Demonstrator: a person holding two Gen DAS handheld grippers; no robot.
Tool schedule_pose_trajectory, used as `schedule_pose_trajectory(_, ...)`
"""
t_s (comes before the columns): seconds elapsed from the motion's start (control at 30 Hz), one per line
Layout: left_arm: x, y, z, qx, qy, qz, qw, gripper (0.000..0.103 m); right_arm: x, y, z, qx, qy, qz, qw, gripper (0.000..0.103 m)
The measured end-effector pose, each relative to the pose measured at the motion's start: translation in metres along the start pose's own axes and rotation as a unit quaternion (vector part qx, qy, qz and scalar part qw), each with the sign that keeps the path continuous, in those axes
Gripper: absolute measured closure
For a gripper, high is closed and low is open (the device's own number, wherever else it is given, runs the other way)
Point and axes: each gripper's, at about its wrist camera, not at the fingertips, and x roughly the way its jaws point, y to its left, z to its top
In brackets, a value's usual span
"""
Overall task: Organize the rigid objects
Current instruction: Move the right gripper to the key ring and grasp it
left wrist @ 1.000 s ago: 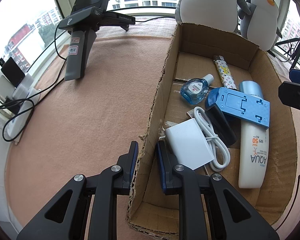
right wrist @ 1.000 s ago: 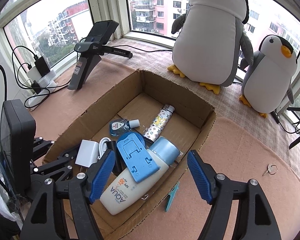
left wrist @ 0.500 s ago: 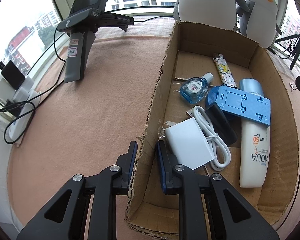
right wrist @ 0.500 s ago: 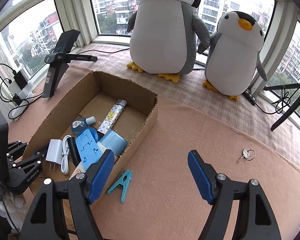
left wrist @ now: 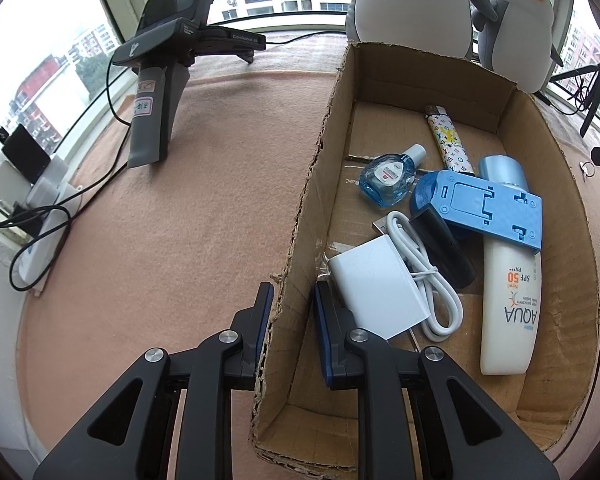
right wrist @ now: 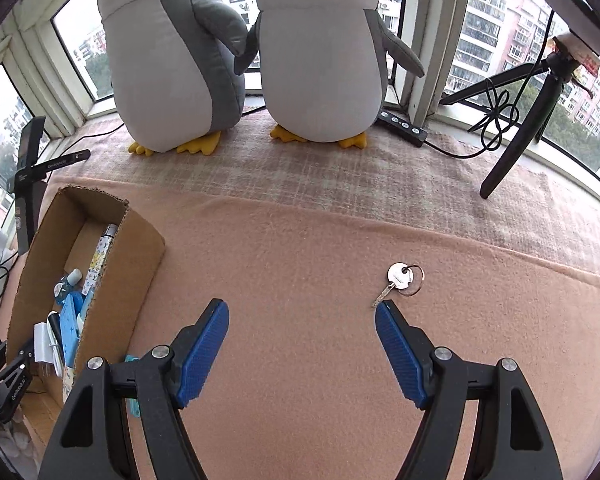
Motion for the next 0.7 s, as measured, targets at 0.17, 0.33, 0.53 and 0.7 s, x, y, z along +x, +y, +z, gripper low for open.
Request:
schedule_pose_trajectory(0.17,0.000,0.000,0.000,0.018,-0.001,-0.010,0.9998,0.086,0.018,-0.037,0.008,0.058,0.026,0.003,0.998,0.031)
schedule_pose_trajectory(0.33,0.000,0.000,0.000,0.030,-0.002,-0.016,0.9994,0.086,0.031,-0.061,0.017,0.104,0.042,0.005,0.994,0.036)
schedule_pose_trajectory(0.53,0.000,0.000,0.000,0.037,-0.002,-0.019,0.9991,0.086,0.049,-0.075,0.027,0.132,0.065,-0.001,0.989,0.048)
schedule_pose_trajectory(0.7,0.000,0.000,0.000,0.045,-0.002,-0.023,0.9987,0.086,0.059,-0.073,0.029,0.127,0.078,-0.015,0.989,0.062)
